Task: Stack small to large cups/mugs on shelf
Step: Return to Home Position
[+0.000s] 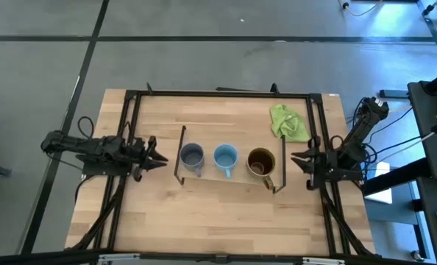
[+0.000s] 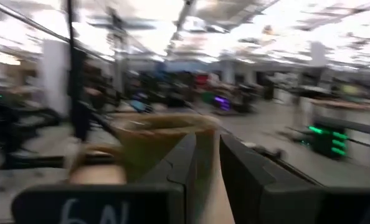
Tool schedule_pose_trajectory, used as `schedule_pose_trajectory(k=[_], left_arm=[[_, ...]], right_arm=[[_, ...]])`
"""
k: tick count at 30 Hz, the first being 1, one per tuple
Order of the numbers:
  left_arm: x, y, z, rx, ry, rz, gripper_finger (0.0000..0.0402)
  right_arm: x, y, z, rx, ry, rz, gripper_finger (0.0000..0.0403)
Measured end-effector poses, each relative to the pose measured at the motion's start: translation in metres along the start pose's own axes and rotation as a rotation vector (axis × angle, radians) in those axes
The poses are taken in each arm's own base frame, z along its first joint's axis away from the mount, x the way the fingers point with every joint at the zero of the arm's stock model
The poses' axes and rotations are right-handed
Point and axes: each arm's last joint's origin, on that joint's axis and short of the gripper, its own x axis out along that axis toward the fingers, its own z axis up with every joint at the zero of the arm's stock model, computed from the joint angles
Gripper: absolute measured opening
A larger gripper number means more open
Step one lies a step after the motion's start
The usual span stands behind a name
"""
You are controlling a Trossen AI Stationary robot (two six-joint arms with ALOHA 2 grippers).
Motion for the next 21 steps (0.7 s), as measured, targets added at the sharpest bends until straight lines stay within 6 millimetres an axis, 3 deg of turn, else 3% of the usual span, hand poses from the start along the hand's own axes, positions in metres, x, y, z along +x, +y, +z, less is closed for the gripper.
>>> schedule_pose_trajectory(k=[8, 13, 18, 21], left_arm=[[0.002, 0.012, 0.000, -0.001, 0.015, 0.123, 0.0075], [0.007, 0.020, -0.007, -0.009, 0.103, 0.195, 0.0075], [0.012, 0.026, -0.016, -0.022, 0.204, 0.248, 0.0075], [0.014, 0.028, -0.020, -0.034, 0.250, 0.264, 0.0075]], right_arm=[[-0.001, -0.006, -0.003, -0.039, 0.108, -0.222, 0.0072], [-0.002, -0.008, -0.008, -0.128, 0.179, -0.312, 0.0072], [-0.004, -0.011, -0.013, -0.079, 0.240, -0.475, 0.0072], [-0.004, -0.010, -0.015, -0.102, 0.249, -0.480, 0.0072]])
